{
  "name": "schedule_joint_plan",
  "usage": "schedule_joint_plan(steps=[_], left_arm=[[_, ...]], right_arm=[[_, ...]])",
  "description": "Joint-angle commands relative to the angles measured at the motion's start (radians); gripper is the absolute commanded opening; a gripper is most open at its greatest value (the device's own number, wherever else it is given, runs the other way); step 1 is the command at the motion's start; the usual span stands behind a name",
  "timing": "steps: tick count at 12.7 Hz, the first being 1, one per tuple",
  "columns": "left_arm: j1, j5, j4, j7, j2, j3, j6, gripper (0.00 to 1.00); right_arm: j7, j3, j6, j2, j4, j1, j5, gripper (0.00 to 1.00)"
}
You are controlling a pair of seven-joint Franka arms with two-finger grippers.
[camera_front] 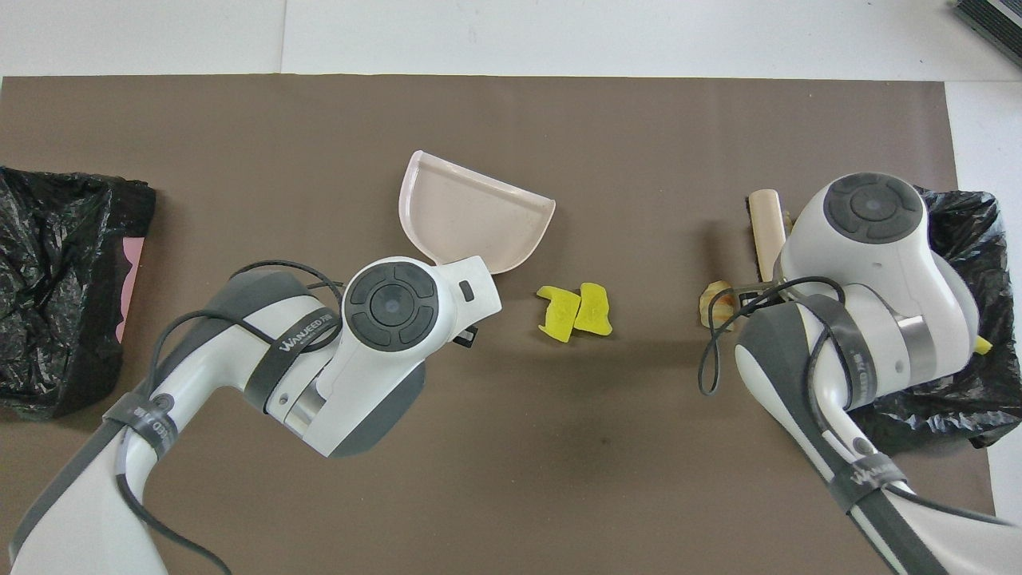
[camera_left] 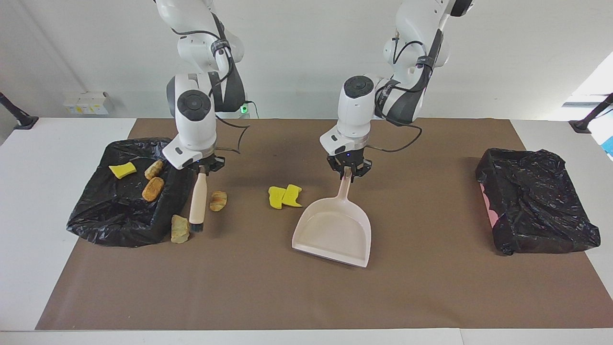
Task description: Sweep and dump trash in bin
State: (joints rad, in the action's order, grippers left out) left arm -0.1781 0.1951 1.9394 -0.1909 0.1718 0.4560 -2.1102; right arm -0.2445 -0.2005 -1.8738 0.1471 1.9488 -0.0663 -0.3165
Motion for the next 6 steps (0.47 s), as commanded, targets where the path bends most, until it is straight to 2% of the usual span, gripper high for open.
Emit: schedule_joint_plan(steps=[1, 4, 6], left_arm=[[0.019, 0.01, 0.009, 0.277, -0.07, -0.013, 0.1, 0.0], [0.019, 0.009, 0.015, 0.543, -0.106, -0.049, 0.172, 0.0], [0.019, 0.007, 0.018, 0.708, -0.109, -0.075, 0.203, 0.0]], right_arm=[[0.004, -0.014, 0.004, 0.086, -0.077, -0.024, -0.065, 0.0], [-0.057, -0.014, -0.013, 0.141, -0.08, -0.045, -0.157, 0.0], [-0.076, -0.019, -0.015, 0.152, -0.073, -0.043, -0.147, 0.0]])
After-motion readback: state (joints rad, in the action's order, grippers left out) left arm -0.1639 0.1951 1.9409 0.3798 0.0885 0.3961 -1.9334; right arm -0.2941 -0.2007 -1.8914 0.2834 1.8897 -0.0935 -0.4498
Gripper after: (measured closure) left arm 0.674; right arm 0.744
